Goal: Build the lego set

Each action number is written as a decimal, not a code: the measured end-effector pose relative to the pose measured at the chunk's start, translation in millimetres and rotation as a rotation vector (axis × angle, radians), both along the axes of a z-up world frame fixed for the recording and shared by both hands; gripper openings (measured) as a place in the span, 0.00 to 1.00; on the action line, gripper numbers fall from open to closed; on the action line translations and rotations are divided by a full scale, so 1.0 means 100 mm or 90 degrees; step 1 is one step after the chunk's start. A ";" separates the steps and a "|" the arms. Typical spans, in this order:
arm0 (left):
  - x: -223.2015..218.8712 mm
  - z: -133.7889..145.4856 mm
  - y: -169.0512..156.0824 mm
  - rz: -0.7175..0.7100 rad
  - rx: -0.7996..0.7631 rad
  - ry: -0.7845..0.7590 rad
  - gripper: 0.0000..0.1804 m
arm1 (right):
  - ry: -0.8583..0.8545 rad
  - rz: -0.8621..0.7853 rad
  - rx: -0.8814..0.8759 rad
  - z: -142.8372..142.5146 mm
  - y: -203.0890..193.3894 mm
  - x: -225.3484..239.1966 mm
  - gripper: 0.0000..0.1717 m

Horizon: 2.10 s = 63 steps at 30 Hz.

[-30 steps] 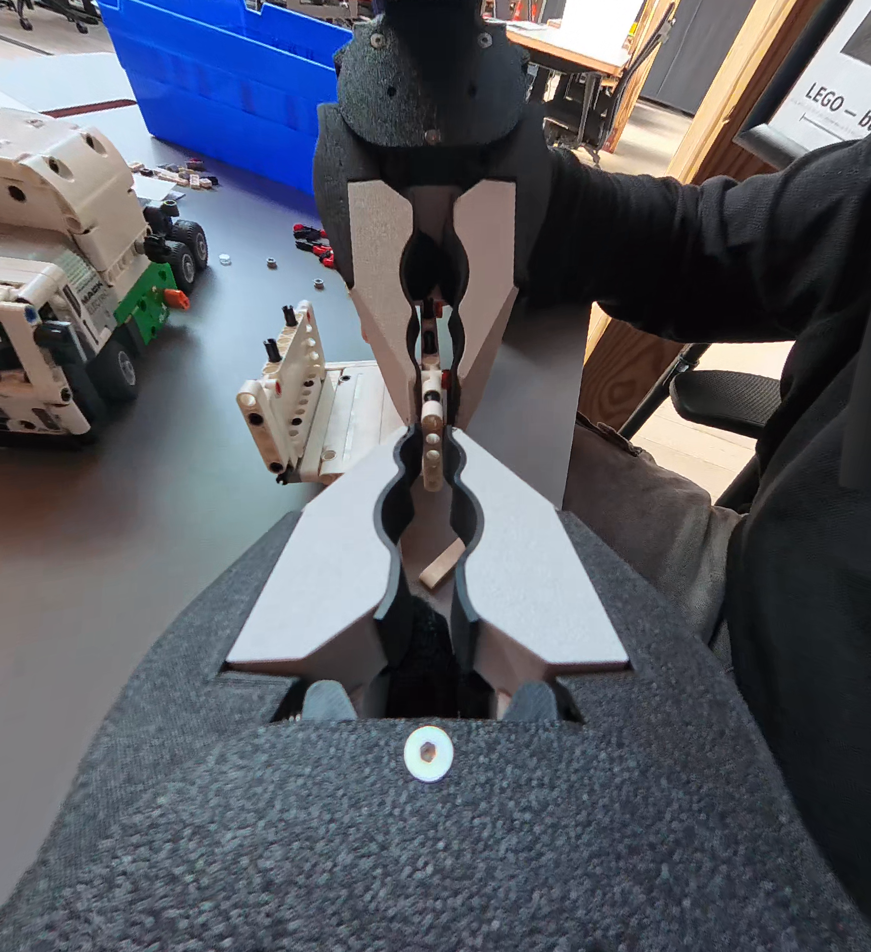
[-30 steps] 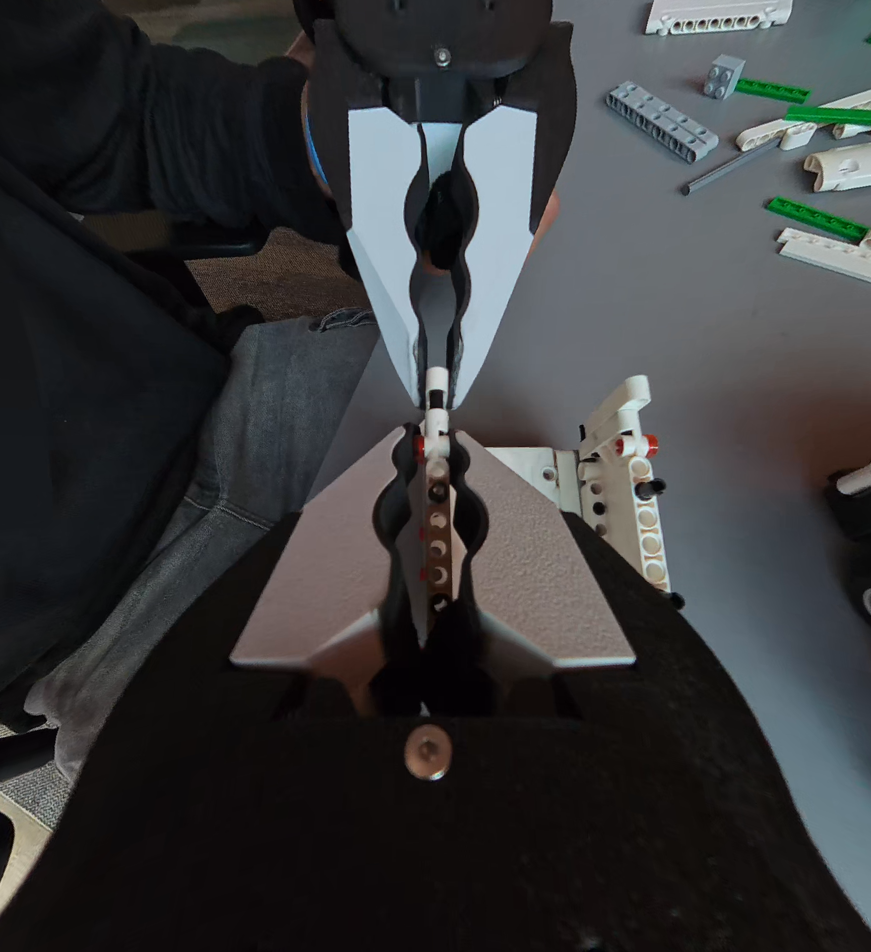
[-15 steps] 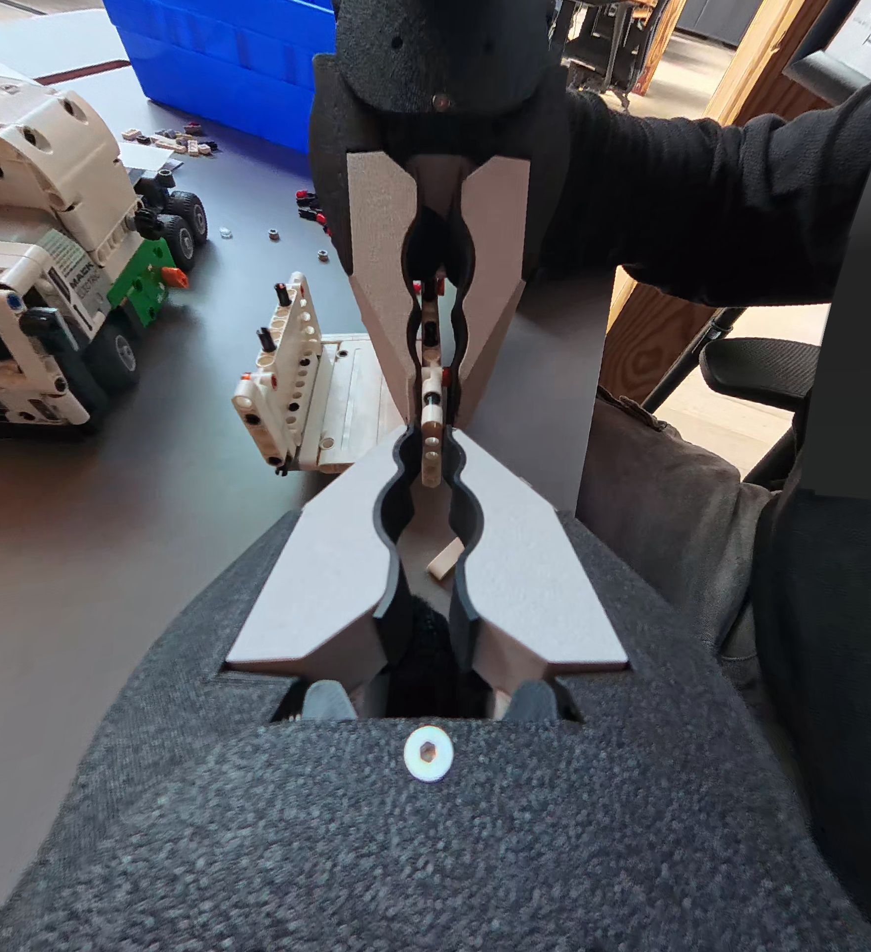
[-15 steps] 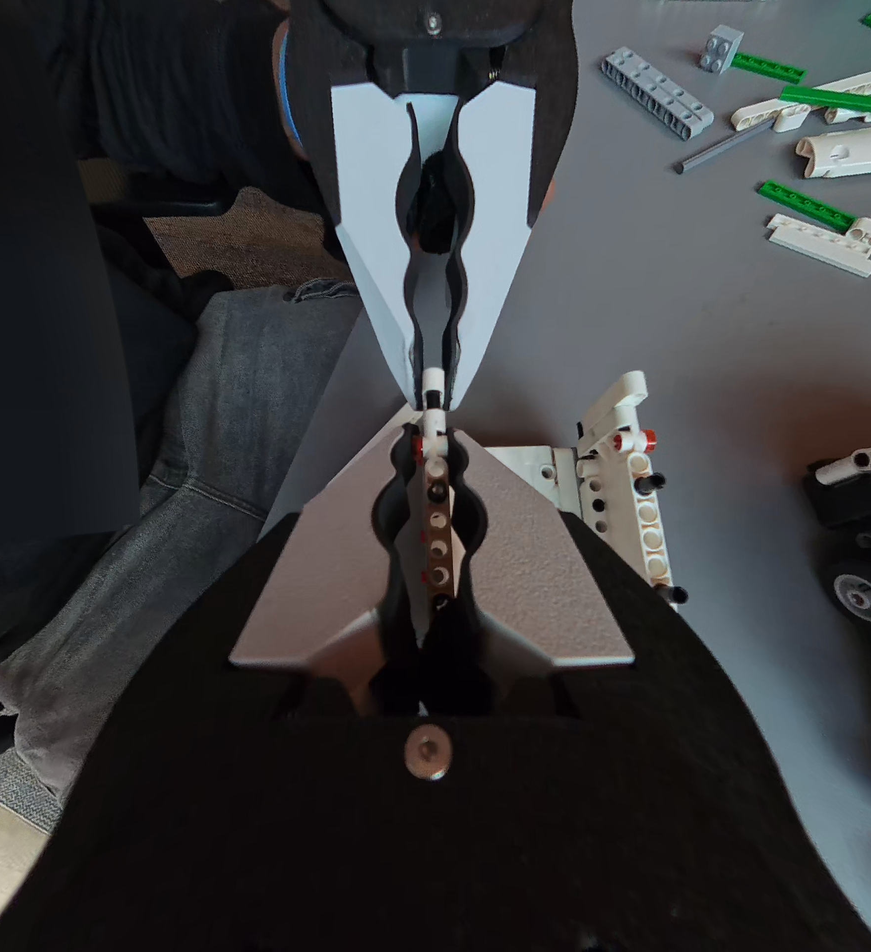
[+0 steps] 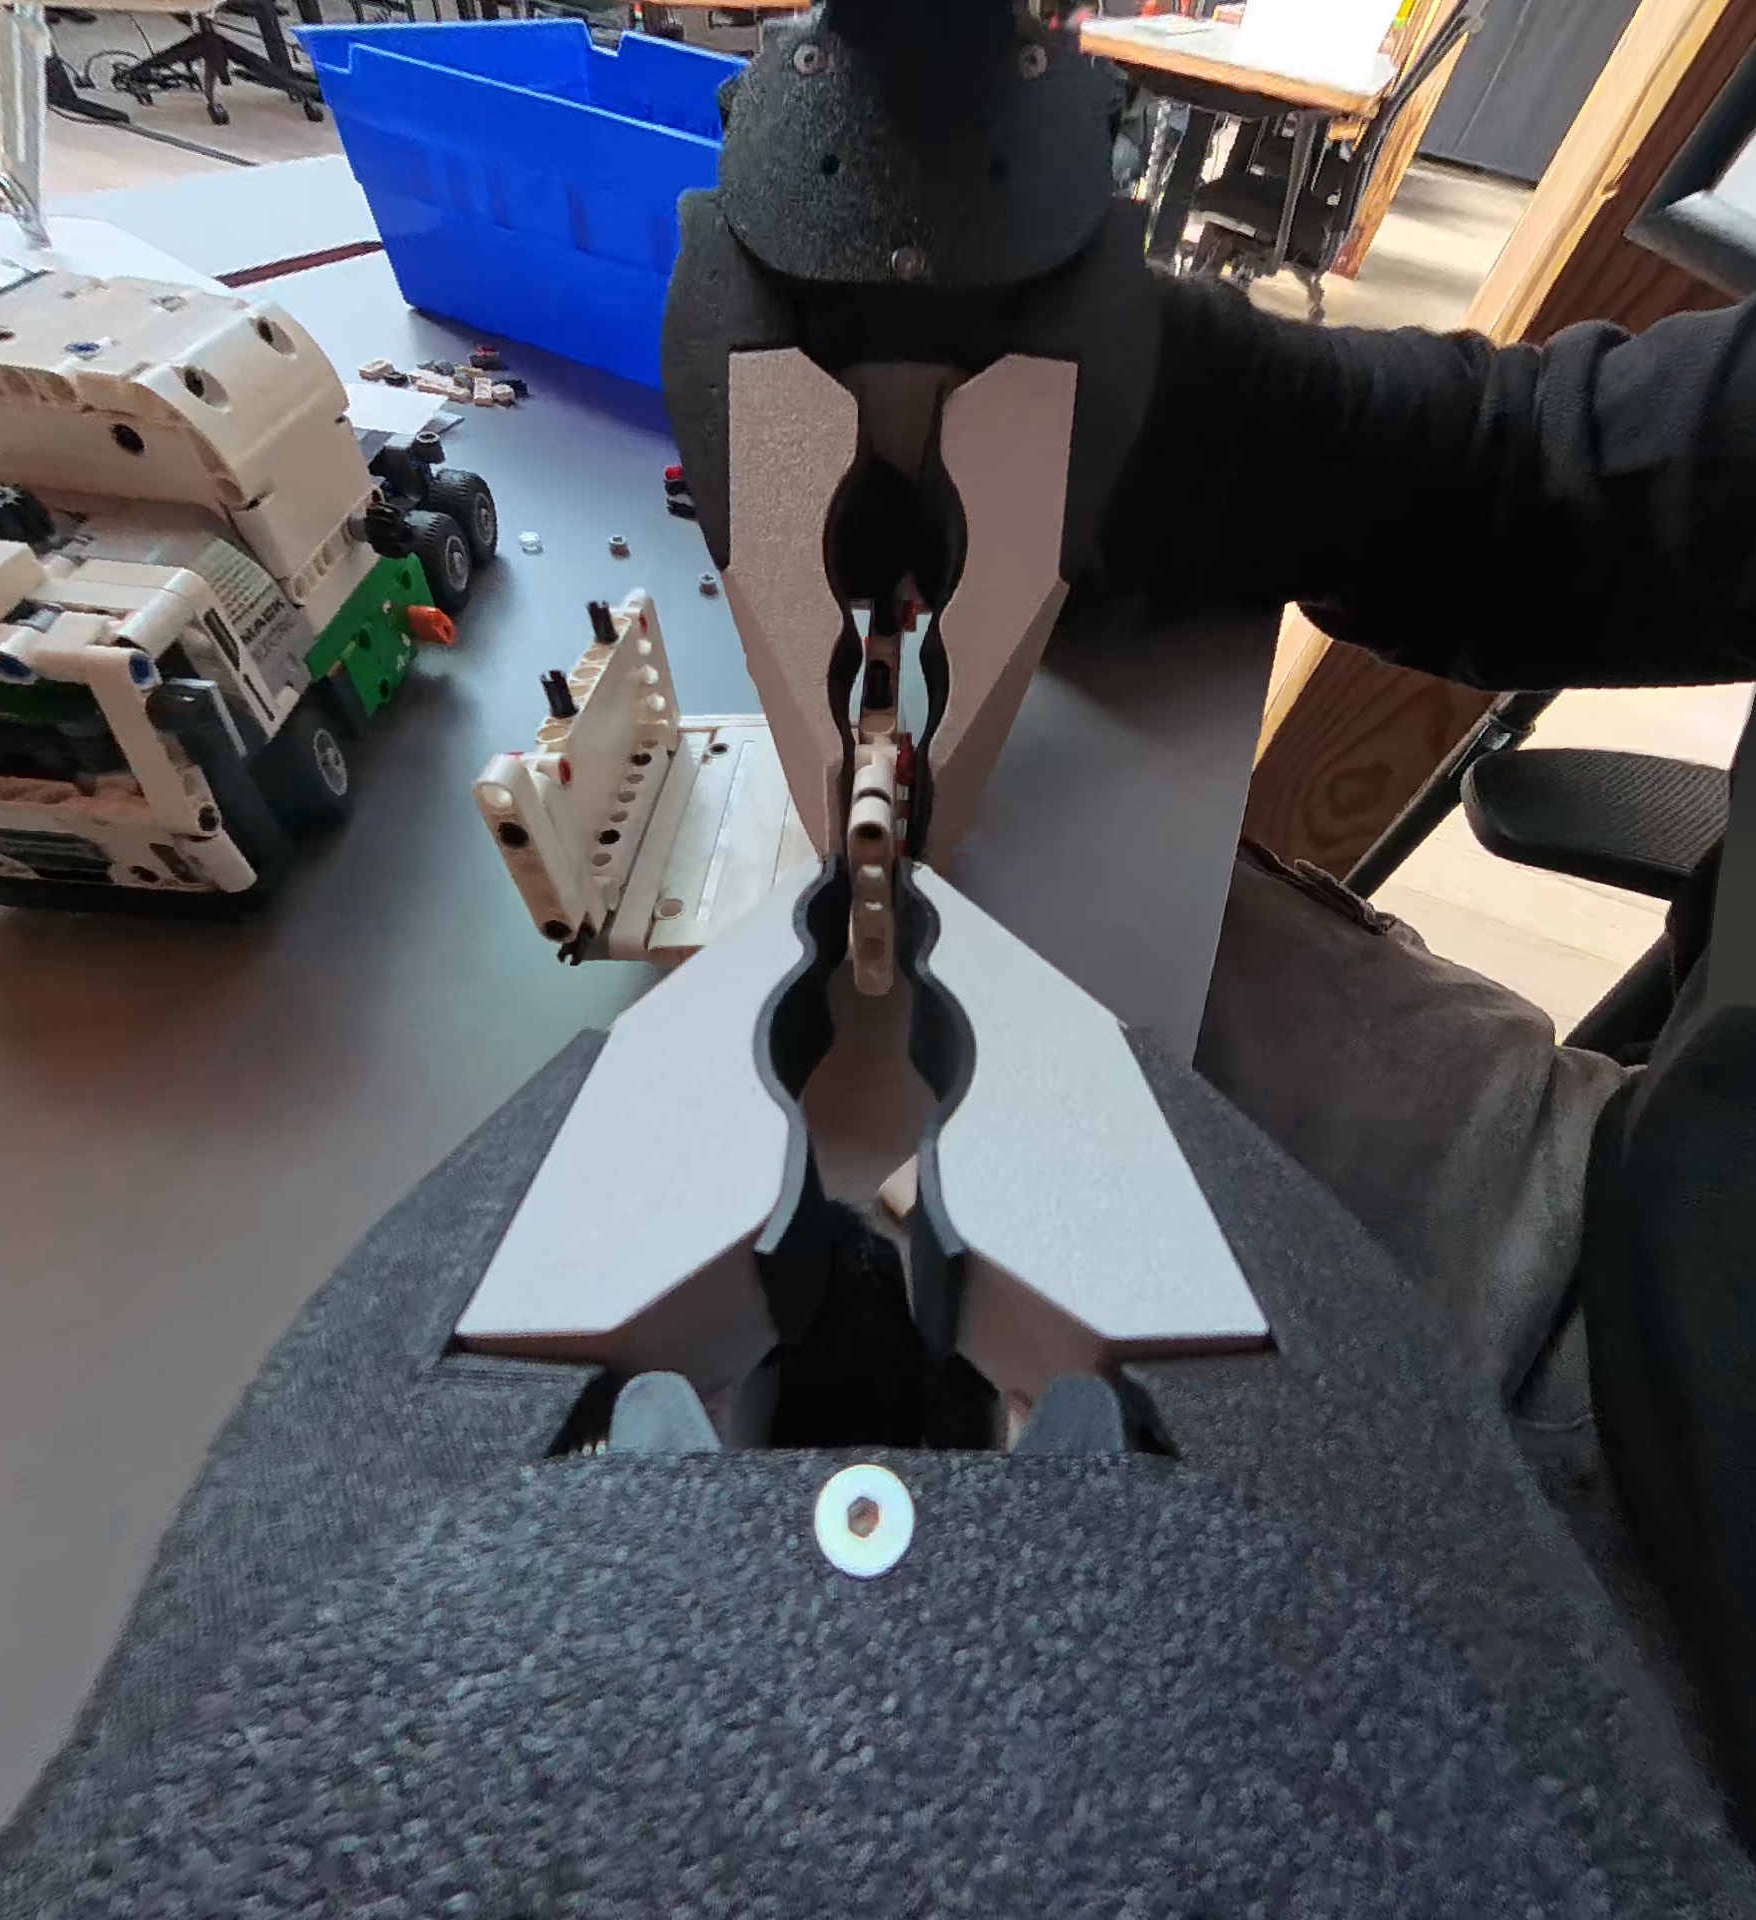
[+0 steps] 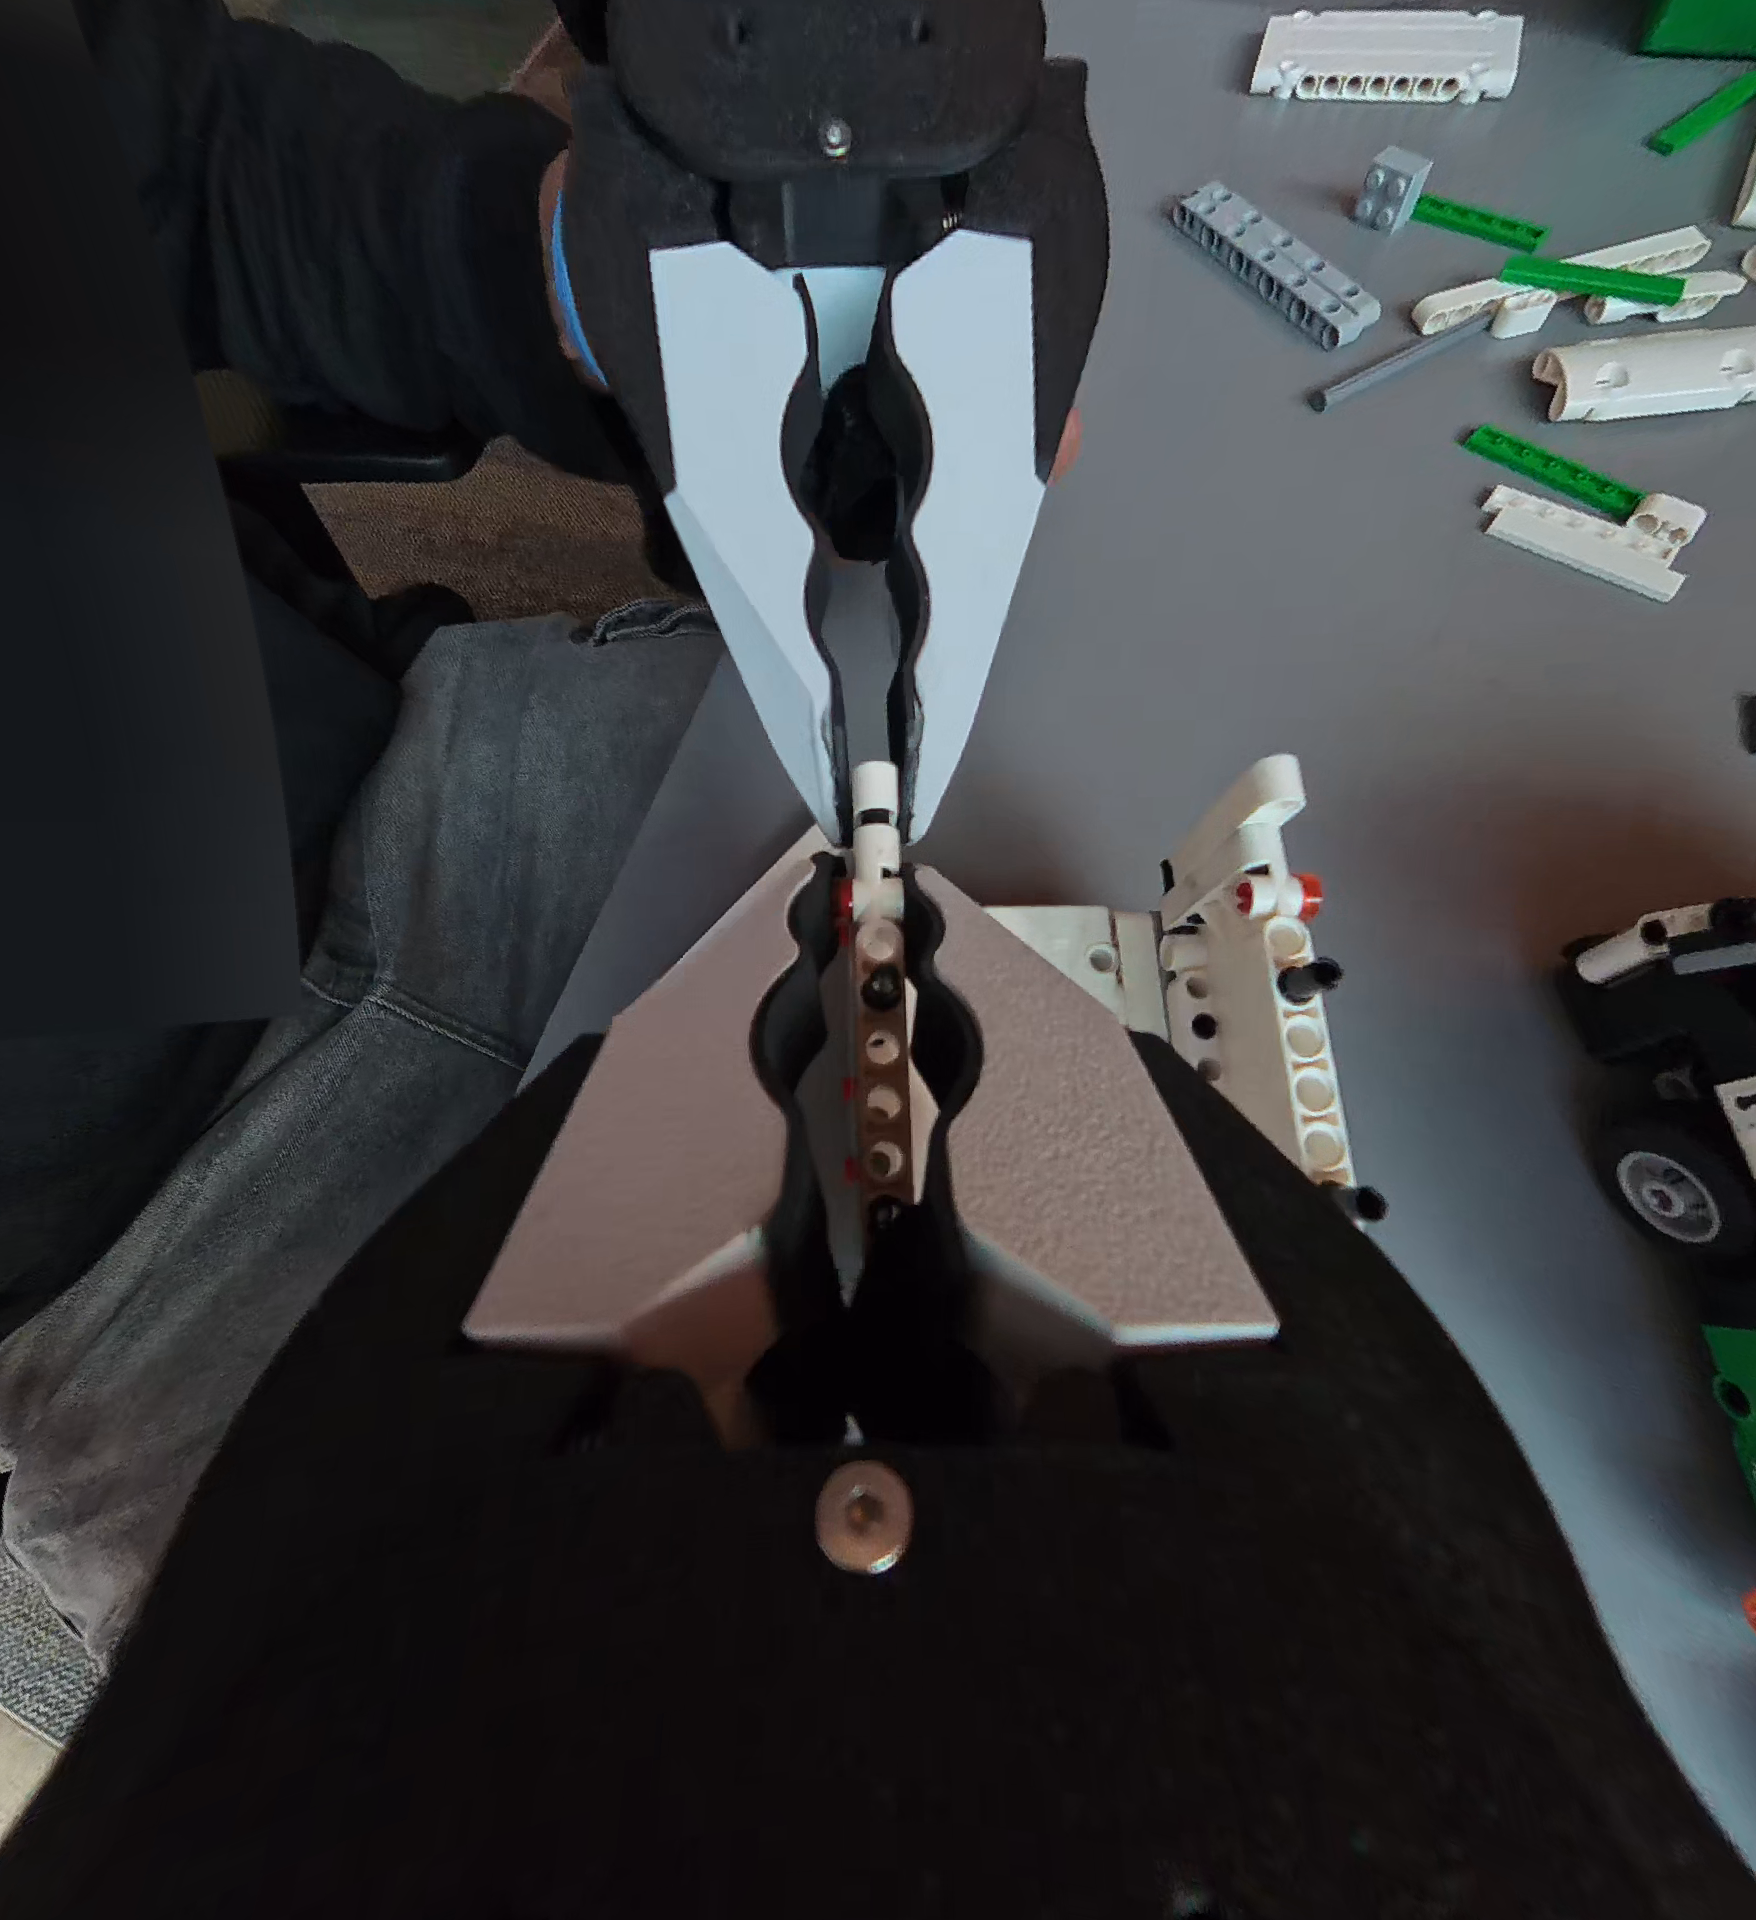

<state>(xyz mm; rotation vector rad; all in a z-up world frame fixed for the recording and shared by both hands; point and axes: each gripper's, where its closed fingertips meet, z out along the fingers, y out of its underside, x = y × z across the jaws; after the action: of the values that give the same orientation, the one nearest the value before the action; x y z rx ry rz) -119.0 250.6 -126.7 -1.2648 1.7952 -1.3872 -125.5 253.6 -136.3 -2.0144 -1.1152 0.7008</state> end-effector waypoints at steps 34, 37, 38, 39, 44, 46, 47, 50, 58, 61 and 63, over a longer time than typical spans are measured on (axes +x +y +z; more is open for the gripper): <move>-0.01 -0.61 0.07 -0.026 0.185 0.177 0.04 | -0.460 0.068 -0.046 -0.41 0.01 0.15 0.05; -0.01 -0.62 0.06 -0.028 0.193 0.181 0.04 | -0.435 0.067 -0.078 -0.41 0.02 0.11 0.05; -0.01 -0.63 0.06 -0.029 0.197 0.184 0.04 | -0.412 0.070 -0.073 -0.40 0.04 0.08 0.05; 0.00 -0.64 0.05 -0.032 0.200 0.188 0.04 | -0.381 0.075 -0.060 -0.40 0.05 0.04 0.05; 0.01 -0.56 0.06 -0.027 0.162 0.167 0.04 | -0.277 0.052 -0.057 -0.34 0.08 0.03 0.04; 0.02 -0.38 0.10 -0.012 0.122 0.110 0.04 | -0.206 0.030 -0.052 -0.20 0.12 0.03 0.04; 0.01 -0.26 0.12 -0.005 0.092 0.074 0.04 | -0.160 0.017 -0.048 -0.10 0.14 0.02 0.05; 0.00 0.08 0.23 0.035 0.034 -0.036 0.04 | -0.013 -0.032 -0.039 0.21 0.22 0.02 0.04; -0.04 0.22 0.46 0.142 -0.030 -0.065 0.40 | 0.259 -0.147 0.010 0.60 0.51 0.03 0.05; 0.06 0.12 0.53 0.173 -0.036 -0.041 0.70 | 0.351 -0.138 0.018 0.76 0.49 -0.02 0.04; 0.12 0.15 0.56 0.178 -0.051 -0.047 0.76 | 0.394 -0.126 0.015 0.83 0.47 -0.06 0.05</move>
<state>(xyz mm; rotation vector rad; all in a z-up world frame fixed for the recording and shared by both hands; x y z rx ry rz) -106.6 306.5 -111.6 -1.4250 1.4624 -1.3384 -131.2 300.5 -53.5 -1.6759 -0.5490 1.0978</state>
